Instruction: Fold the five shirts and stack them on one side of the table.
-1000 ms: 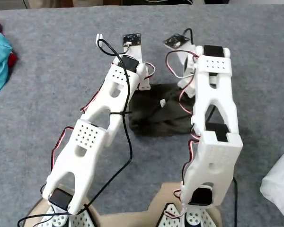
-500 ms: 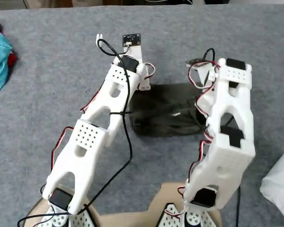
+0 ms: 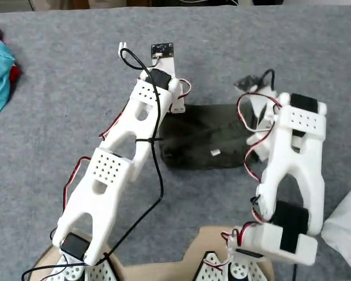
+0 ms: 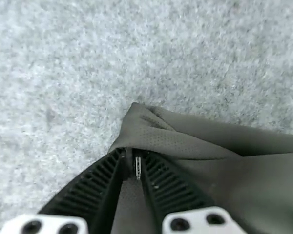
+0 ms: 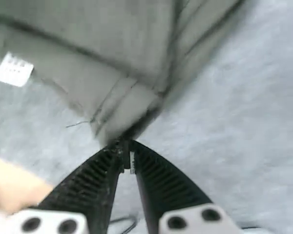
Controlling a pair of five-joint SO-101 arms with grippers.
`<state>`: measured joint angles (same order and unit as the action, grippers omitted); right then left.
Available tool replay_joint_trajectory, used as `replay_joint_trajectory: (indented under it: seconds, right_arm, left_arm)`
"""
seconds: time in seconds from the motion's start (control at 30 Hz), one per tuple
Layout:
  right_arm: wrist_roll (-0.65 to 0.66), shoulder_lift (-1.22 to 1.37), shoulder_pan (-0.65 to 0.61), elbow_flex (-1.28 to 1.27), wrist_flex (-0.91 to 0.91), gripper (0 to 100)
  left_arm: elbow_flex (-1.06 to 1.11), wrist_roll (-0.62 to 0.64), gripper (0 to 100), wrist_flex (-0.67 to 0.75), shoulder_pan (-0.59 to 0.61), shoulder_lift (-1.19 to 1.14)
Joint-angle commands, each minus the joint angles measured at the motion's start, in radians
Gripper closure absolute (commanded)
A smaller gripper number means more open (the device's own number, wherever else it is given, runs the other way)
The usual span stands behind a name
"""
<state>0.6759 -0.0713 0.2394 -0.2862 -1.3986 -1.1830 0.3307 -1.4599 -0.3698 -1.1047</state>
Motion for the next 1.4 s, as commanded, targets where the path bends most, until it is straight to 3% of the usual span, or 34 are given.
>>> replay_joint_trajectory:
  seconds: [0.0, 0.27, 0.63, 0.9, 1.13, 1.37]
  right_arm:
    - [0.008, -0.016, -0.065, 0.136, 0.069, 99.1]
    - [0.003, 0.317, -0.205, 0.432, 0.08, 99.2]
    - [0.012, 0.587, -0.186, 0.483, 0.037, 99.3]
    - [0.012, 0.456, -0.124, 0.286, -0.02, 99.3]
    - [0.049, 0.211, -0.045, -0.064, 0.075, 99.3]
    - [0.149, -0.065, 0.001, -0.285, 0.087, 99.3]
  left_arm:
    - [-0.011, -0.003, 97, -0.009, 0.006, 0.015]
    - [-0.006, -0.005, 97, -0.051, -0.051, 0.015]
    - [-0.012, -0.003, 97, -0.044, -0.049, 0.013]
    - [-0.011, -0.005, 97, -0.043, -0.044, 0.013]
    - [-0.003, -0.005, 97, -0.043, -0.044, 0.012]
    - [-0.003, -0.048, 97, -0.041, -0.044, 0.012]
